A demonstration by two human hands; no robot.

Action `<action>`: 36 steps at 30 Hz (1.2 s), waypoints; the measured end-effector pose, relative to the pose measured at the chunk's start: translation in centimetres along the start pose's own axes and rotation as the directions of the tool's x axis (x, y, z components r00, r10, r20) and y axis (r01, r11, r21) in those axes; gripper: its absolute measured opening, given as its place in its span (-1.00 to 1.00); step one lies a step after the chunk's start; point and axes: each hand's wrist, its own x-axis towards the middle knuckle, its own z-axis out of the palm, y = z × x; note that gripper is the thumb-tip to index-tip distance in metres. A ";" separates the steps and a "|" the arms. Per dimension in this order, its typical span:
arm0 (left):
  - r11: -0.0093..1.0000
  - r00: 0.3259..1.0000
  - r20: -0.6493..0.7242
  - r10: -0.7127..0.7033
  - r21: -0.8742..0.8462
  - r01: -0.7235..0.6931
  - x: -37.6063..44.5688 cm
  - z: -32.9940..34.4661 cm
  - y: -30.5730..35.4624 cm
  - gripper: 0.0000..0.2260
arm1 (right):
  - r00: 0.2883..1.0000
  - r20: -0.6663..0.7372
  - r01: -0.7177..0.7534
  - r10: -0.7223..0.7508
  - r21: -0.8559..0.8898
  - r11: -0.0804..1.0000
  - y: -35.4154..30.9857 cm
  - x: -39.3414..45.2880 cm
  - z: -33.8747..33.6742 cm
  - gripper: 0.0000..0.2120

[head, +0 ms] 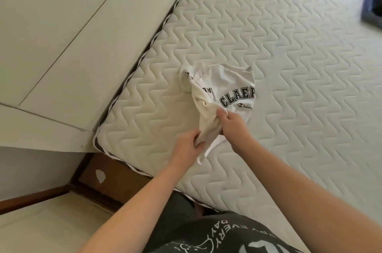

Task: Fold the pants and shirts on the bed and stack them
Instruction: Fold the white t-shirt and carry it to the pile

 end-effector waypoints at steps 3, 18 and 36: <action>0.990 0.990 -0.028 -0.136 0.023 0.136 -0.5 2.9 0.8 -0.81 | 0.999 -0.009 -0.042 0.049 0.395 0.918 0.3 -2.1 -4.0 -0.65; 0.954 0.997 -0.073 -0.031 -0.299 0.008 -0.1 8.5 14.7 -0.78 | 0.998 -0.062 0.061 -0.020 0.776 0.628 7.6 -7.8 -20.8 -0.73; 0.783 0.981 -0.034 0.190 0.608 -0.131 4.1 1.7 16.5 -0.59 | 0.949 -0.310 0.107 -0.052 0.165 0.980 9.8 -6.0 -23.4 -0.93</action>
